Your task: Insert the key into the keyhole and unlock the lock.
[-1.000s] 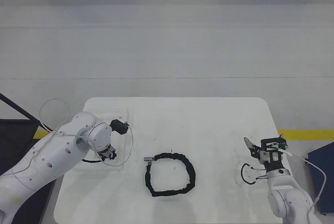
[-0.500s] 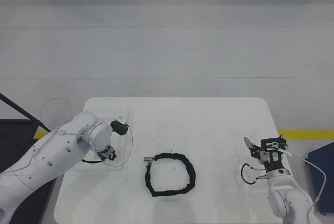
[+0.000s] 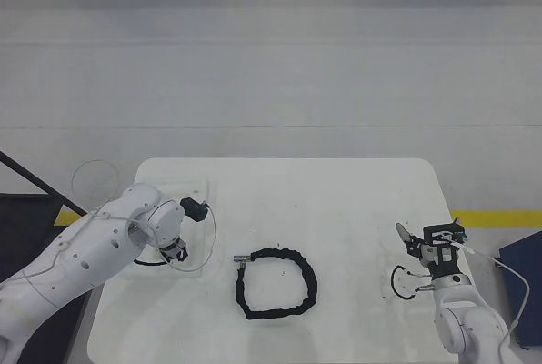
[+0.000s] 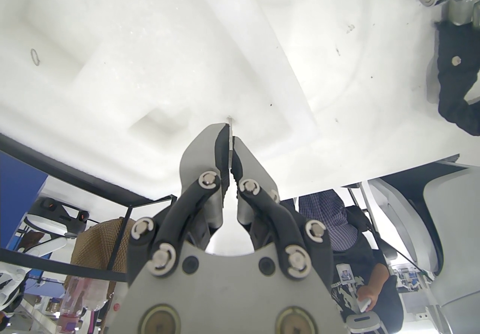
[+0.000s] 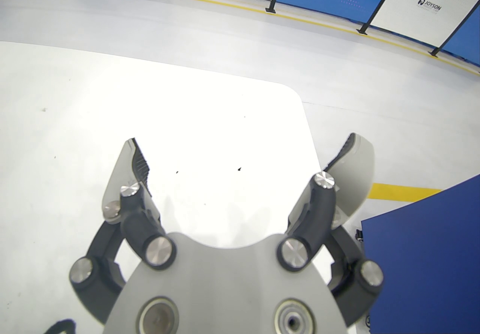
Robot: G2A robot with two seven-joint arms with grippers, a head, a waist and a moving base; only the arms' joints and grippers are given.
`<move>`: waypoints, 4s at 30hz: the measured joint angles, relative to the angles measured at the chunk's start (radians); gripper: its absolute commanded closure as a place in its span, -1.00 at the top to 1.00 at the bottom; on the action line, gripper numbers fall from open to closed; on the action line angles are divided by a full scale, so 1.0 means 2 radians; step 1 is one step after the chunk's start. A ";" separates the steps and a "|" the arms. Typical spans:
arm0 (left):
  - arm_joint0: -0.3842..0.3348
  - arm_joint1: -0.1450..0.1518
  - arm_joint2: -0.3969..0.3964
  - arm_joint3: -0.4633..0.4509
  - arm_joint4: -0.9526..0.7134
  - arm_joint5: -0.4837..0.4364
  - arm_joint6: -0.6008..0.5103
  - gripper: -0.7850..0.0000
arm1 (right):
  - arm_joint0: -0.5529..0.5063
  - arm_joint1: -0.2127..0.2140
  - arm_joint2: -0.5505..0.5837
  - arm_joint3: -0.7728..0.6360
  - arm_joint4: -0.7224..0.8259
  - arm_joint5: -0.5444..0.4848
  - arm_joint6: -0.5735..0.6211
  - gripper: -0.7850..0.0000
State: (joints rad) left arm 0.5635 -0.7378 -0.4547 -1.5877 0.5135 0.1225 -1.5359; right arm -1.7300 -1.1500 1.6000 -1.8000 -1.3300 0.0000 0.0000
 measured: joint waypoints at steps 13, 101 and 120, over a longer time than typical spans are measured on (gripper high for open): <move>-0.018 0.016 -0.012 -0.022 0.006 -0.001 0.000 -1.00 | 0.000 0.000 0.000 0.000 0.000 0.000 0.000 1.00; 0.316 0.110 -0.242 0.087 -0.494 -0.557 0.458 -1.00 | 0.217 -0.014 -0.296 -0.048 -0.368 -0.224 0.238 1.00; 0.316 0.110 -0.242 0.087 -0.494 -0.557 0.458 -1.00 | 0.276 -0.048 -0.394 0.019 -0.287 -0.255 0.307 1.00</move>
State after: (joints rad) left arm 1.1959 -0.5182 -0.9379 -1.4134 -0.4736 -0.9916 -0.6202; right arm -1.1782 -1.2467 0.8126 -1.7613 -1.9048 -0.5110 0.6144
